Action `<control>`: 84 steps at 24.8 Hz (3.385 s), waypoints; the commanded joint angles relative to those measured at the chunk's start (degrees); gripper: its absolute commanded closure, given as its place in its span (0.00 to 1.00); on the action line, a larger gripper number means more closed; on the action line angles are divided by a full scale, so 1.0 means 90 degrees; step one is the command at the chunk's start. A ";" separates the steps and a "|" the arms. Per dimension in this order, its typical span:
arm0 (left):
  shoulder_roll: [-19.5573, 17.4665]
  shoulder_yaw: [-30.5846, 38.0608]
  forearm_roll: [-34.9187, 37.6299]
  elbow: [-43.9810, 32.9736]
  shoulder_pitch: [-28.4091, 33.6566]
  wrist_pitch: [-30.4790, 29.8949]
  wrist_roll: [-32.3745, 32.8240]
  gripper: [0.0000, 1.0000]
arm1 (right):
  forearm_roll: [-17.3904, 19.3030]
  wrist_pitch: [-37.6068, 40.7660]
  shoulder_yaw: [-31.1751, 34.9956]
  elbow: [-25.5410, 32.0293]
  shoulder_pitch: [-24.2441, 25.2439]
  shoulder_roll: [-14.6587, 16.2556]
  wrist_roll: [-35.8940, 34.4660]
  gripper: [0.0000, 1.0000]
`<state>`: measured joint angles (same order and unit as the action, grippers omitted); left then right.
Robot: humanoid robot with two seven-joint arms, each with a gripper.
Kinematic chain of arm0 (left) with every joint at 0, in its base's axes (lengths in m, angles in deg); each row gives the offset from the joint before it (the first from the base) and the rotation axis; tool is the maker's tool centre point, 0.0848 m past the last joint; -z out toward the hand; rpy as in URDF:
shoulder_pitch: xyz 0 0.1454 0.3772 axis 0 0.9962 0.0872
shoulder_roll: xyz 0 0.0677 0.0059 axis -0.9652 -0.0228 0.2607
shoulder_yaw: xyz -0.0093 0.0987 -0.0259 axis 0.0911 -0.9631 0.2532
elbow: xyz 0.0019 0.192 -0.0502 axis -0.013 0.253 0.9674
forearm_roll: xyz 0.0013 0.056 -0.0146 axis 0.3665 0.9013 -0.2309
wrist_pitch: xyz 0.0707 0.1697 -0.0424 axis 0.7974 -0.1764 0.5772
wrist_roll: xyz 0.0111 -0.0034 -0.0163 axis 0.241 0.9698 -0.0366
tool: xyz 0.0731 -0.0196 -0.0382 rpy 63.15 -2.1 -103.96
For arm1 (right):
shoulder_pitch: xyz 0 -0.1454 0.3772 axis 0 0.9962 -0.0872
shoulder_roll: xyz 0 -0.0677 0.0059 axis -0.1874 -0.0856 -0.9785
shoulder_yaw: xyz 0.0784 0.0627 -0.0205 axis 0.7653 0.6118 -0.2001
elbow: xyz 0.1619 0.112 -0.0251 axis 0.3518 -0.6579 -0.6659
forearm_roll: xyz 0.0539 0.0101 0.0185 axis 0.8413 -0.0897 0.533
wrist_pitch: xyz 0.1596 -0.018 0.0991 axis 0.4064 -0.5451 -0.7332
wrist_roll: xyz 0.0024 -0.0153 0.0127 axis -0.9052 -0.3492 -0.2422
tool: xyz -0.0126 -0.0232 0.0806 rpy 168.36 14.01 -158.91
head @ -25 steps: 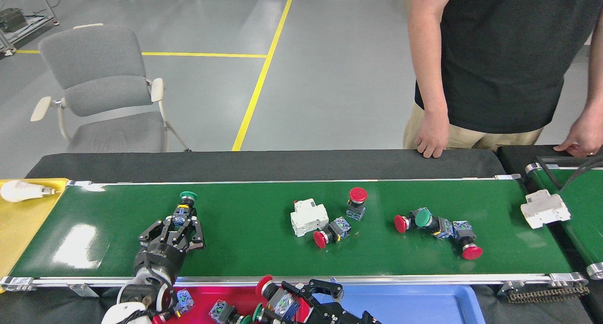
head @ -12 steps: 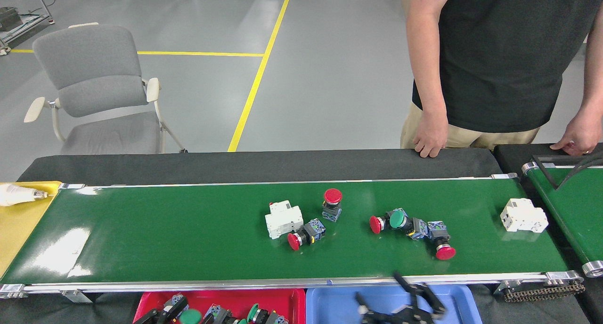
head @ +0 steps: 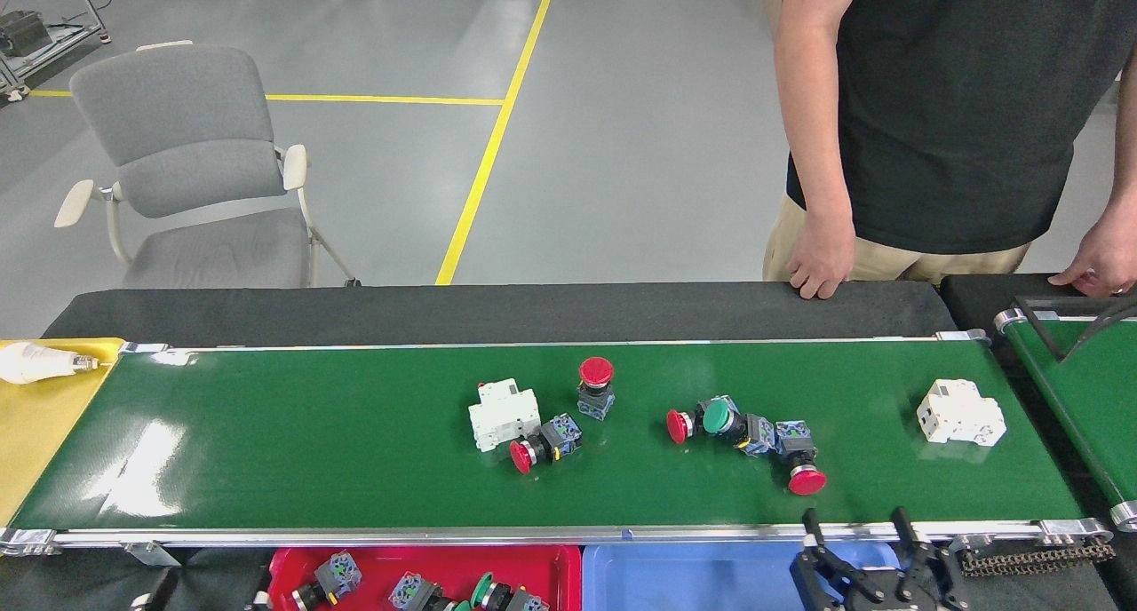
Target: Pick switch part from conveyor to tray
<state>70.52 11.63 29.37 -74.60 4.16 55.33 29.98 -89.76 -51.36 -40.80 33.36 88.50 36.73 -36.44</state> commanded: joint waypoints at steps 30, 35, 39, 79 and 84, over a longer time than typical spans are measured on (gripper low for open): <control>-0.0705 -0.2208 -0.0433 0.1932 -0.2518 -0.1857 0.0587 0.01 | -0.0132 -0.0818 -0.2473 -0.1811 -0.2450 -0.0197 0.0317 0.84; -0.0647 -0.2227 0.0075 0.2430 -0.2782 -0.1310 0.0587 0.01 | -0.0181 -0.0749 -0.4075 -0.0883 -0.2050 -0.0149 0.0317 0.84; -0.0656 -0.2227 0.0124 0.2616 -0.2967 -0.1212 0.0587 0.12 | -0.0327 -0.0769 -0.5433 -0.0775 -0.2040 -0.0139 0.0298 0.01; 0.0301 0.0683 -0.0296 -0.0031 0.0031 -0.0382 0.0274 0.02 | 0.0932 0.1048 0.1071 0.0553 0.0871 0.0818 -0.0396 0.01; 0.0232 0.0478 -0.0150 -0.0040 -0.0253 -0.0782 0.0304 0.02 | 0.0903 0.1145 0.0847 0.0211 -0.0038 0.0896 0.0278 0.01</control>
<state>73.15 16.22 27.70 -74.29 2.15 50.07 33.02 -81.66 -41.75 -32.81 35.26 89.41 44.25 -36.09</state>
